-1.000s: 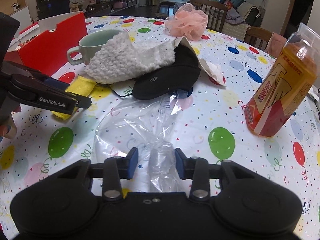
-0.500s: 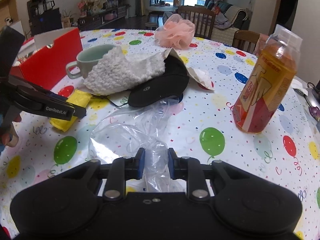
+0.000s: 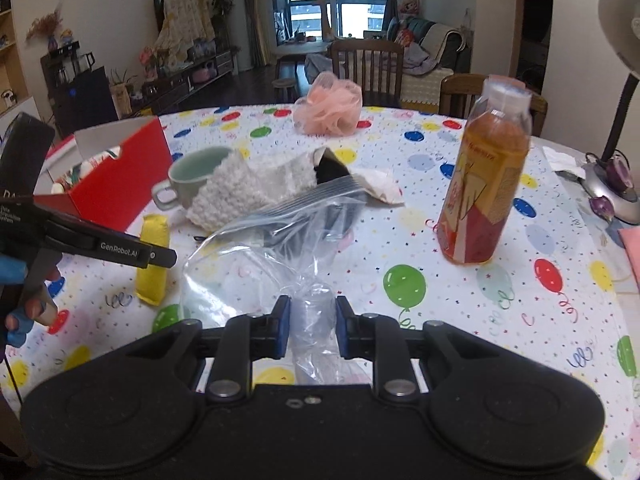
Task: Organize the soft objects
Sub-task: 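Lift and carry the yellow sponge and plastic bag over the cardboard box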
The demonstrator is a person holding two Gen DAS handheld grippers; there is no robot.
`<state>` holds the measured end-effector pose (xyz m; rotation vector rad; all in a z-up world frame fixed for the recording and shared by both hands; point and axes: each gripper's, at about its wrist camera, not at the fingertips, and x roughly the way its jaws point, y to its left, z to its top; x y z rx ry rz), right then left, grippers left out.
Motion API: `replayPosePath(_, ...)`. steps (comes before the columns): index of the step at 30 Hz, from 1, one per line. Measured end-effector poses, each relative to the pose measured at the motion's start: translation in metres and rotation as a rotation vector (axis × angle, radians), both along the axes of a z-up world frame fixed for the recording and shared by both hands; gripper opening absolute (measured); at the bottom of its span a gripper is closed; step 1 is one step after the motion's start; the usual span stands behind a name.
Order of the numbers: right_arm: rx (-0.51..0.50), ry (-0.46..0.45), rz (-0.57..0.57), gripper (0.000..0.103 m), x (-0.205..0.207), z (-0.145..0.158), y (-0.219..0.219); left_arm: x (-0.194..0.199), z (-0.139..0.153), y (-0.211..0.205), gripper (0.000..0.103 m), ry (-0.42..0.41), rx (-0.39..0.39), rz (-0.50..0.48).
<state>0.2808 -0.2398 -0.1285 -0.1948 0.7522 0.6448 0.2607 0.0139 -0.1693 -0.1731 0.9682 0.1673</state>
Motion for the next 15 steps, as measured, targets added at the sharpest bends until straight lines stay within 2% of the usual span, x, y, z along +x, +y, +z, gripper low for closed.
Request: replayPosePath(15,0.069,-0.007,-0.012,0.021,-0.022,0.044,0.013,-0.031,0.051,0.010,0.038,-0.054,-0.063,-0.041)
